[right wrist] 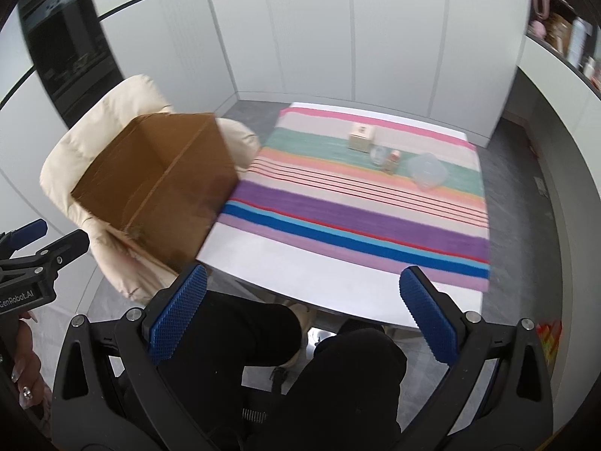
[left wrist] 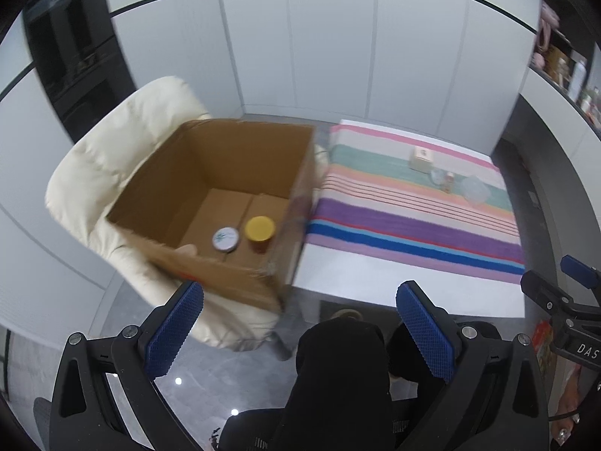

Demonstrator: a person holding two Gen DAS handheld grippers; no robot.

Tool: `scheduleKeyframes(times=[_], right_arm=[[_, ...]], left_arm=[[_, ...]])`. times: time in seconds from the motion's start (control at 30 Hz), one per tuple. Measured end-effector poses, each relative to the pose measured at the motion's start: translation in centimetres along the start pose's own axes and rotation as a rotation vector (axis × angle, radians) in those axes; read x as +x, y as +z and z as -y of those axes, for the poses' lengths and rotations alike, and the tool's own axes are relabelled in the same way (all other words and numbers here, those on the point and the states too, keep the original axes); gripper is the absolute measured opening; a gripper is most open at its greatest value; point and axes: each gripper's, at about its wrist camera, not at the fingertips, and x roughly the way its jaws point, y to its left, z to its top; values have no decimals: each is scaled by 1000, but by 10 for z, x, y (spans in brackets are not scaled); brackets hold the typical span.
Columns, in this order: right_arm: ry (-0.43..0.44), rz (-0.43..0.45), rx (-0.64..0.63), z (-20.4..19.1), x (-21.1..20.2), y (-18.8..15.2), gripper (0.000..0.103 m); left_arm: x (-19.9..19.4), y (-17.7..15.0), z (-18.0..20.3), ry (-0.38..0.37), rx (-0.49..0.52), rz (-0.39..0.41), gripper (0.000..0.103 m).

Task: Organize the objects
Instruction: 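Withdraw both open tools from the box back over the cloth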

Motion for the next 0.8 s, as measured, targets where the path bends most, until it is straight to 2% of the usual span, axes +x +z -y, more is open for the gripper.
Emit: scheduleKeyframes(times=[0.3,0.43,0.57,0.73,0.8], right_arm=[[-82,13,120,64,-18,-17,103],[-117,14,162,86,-23,-26,103],[-133,9,187,102,-24,-32,103],[-145,8,191,118,-19,-36,103],[-153,9,198,124,-13,-35,103]], left_arm=[[4,7,59,-69,90,8,103],[12,8,80,-124,104,-9,103],[20,8,96,-145,127,-21,103],[37,13,114,-207,119,-46,103],[45,15,123,-206,129,-42,103]])
